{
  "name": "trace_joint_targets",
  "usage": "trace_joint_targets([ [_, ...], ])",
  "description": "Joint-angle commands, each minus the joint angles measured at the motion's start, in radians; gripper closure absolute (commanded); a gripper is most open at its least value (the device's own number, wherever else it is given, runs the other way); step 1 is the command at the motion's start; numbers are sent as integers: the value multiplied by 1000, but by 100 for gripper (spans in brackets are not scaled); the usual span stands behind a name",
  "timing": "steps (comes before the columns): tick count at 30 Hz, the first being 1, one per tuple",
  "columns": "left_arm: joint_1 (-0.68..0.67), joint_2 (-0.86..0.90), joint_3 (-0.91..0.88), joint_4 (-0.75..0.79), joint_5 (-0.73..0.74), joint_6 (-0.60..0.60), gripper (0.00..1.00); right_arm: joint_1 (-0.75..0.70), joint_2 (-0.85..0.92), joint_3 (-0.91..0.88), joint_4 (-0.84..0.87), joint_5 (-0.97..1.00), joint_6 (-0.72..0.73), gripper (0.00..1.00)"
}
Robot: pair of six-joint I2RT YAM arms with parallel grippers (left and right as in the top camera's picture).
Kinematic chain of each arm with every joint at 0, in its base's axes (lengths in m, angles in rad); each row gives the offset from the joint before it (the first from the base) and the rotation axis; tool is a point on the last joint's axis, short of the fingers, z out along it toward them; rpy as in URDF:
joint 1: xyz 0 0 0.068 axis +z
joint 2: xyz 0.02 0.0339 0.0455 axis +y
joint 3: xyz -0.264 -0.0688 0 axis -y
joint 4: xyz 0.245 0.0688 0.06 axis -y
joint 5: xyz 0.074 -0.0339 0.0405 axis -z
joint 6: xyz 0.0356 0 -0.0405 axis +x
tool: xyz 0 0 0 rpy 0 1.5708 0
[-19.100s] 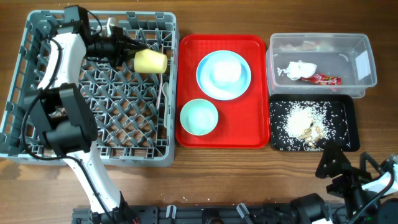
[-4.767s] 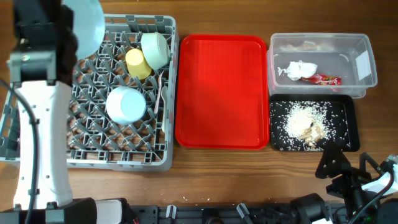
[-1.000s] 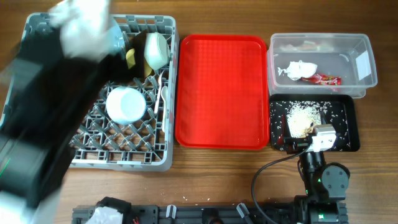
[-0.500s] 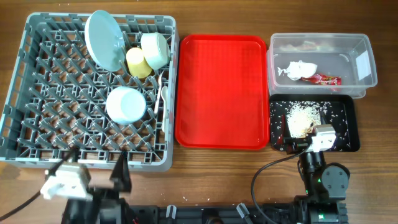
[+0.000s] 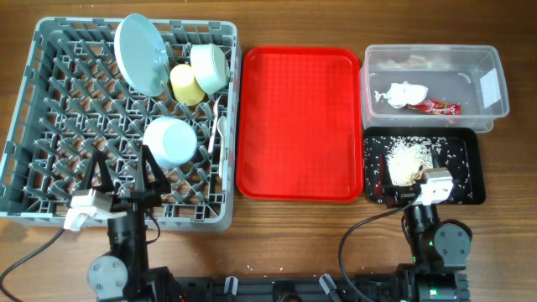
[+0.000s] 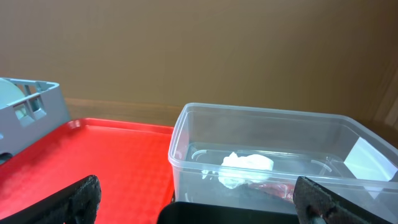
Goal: Sort waste into correct bins and load items into the dishwasher rack
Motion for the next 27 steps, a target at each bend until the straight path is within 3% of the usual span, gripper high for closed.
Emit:
trace_joint_targets([
  [1,-46,-14,-72,6,-129,-35,0,-6,-7,-1,5,-12,-14,0],
  [3,-47,-16,-102,-15,-127,-35,0,-6,-7,-1,5,-12,-14,0],
  [7,-48,-16,-101,-257,-120,-10,0,-6,-7,-1,5,-12,-14,0],
  [11,-98,-16,-101,-304,-4,301,0,-6,-7,-1,5,-12,-14,0],
  [14,-141,-16,-101,-303,9,395,0,-6,-7,-1,5,-12,-14,0],
  [27,-98,-15,-101,-302,11,388,0,-6,-7,-1,5,-12,-14,0],
])
